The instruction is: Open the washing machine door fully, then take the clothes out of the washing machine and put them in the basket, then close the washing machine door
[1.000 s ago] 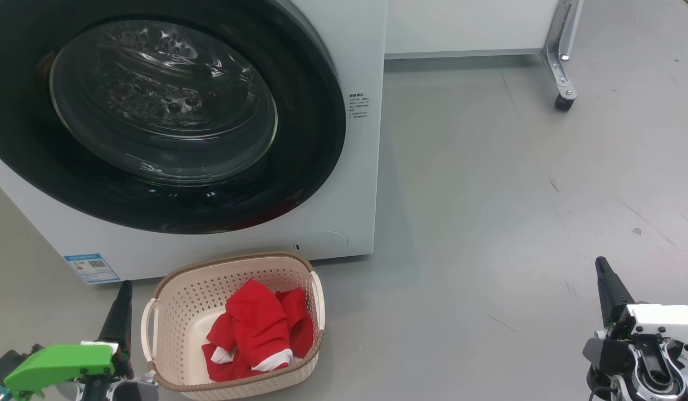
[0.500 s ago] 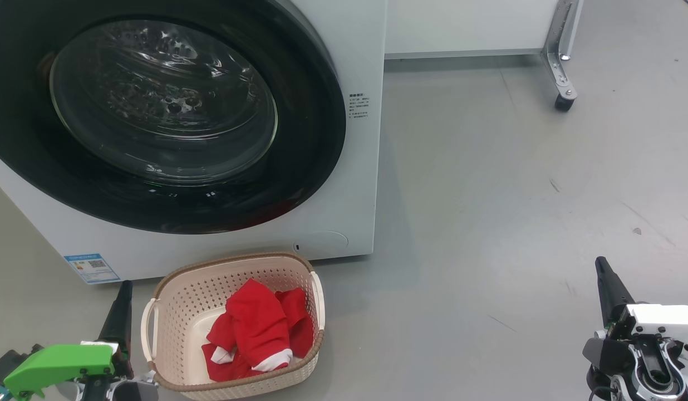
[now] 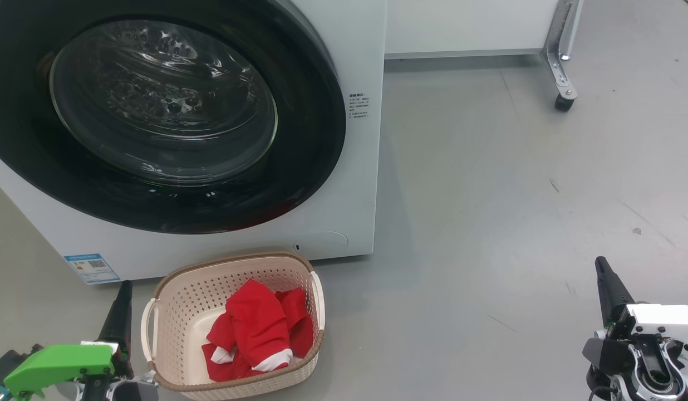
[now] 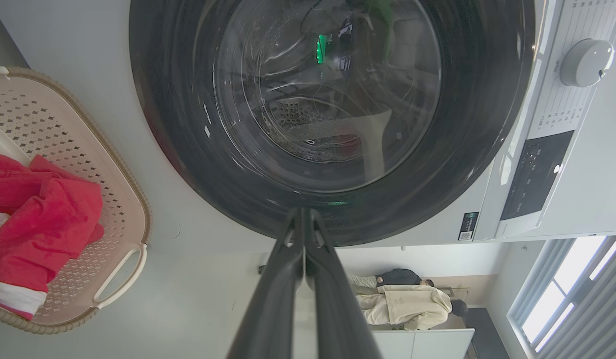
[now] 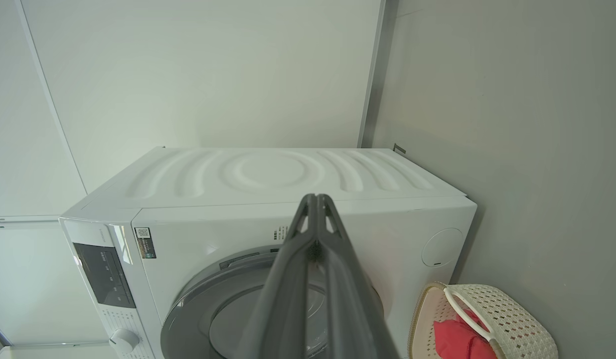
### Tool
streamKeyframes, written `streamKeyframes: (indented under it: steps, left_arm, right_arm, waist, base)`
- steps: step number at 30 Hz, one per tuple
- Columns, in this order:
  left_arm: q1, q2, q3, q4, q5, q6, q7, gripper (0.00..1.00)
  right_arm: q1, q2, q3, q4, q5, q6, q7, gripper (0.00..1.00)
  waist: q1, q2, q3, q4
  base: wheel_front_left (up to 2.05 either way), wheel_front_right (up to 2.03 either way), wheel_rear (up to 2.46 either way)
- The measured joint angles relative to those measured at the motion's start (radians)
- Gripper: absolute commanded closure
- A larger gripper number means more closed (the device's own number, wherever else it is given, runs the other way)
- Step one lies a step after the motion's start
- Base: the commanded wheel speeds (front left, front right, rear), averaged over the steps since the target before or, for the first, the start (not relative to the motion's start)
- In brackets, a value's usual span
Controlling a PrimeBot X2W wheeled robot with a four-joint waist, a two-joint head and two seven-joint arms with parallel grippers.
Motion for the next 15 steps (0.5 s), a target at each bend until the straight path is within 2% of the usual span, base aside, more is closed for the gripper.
streamKeyframes:
  steps: [15]
  left_arm:
    - [0.0,0.0,0.0,0.0,0.0,0.0,0.0,1.0]
  right_arm:
    - [0.0,0.0,0.001,0.0,0.0,0.0,0.0,1.0]
  waist:
    - [0.0,0.0,0.0,0.0]
  base:
    - [0.0,0.0,0.0]
